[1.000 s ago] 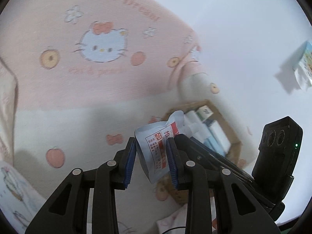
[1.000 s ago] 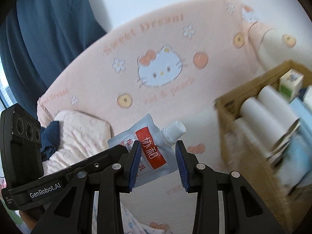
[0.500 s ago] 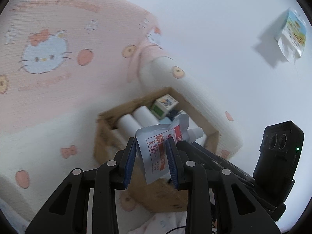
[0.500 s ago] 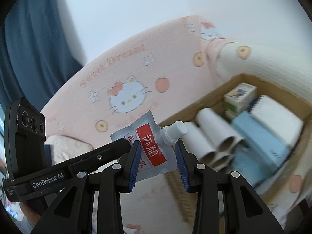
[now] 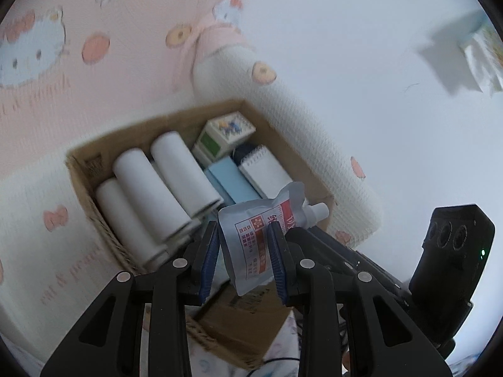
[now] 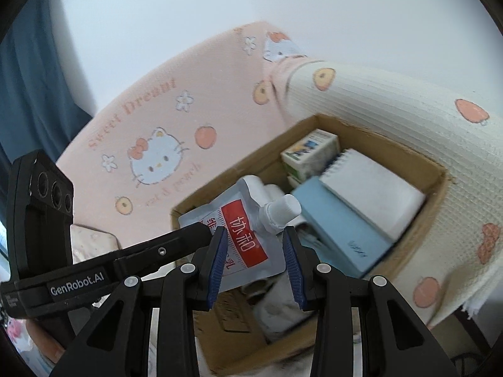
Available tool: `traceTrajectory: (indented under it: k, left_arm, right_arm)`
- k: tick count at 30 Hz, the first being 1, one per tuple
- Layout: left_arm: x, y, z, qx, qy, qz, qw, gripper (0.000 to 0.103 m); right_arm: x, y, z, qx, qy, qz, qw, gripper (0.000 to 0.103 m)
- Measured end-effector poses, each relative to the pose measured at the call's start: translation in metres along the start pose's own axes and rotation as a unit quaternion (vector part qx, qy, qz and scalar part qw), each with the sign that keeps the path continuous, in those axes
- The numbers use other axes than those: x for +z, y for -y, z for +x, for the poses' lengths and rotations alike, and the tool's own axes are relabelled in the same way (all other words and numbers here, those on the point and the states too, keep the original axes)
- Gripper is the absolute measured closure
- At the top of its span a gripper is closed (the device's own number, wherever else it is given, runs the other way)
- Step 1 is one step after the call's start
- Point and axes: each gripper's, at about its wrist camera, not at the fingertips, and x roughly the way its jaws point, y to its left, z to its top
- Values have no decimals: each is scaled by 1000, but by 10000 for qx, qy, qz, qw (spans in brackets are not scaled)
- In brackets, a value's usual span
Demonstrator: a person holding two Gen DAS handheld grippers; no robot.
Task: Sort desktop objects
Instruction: 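Carry the held sachet with the left gripper over the cardboard box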
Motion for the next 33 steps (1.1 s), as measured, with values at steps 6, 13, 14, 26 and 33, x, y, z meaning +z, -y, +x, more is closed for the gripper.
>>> traceTrajectory:
  k: [6, 13, 14, 26, 33]
  left_arm:
    - [2, -8, 30, 141, -487, -744, 9959, 67]
    - [6, -5, 49, 396, -938, -1154, 9881, 67]
    - [7, -8, 54, 422, -1053, -1303, 9850, 67]
    - [2, -29, 107, 514, -1920, -2420, 9497, 67]
    - [-7, -39, 123, 499, -2070, -2808, 9359, 67]
  right_arm:
    - [1, 6, 17, -370, -612, -456, 9964, 69]
    - [9, 27, 26, -277, -977, -389, 9941, 69]
    - [11, 28, 29, -269, -1069, -390, 9931, 69]
    - [19, 51, 77, -444, -2216, -999, 9690, 69]
    - [14, 43, 92, -932, -2575, -1606, 9483, 69]
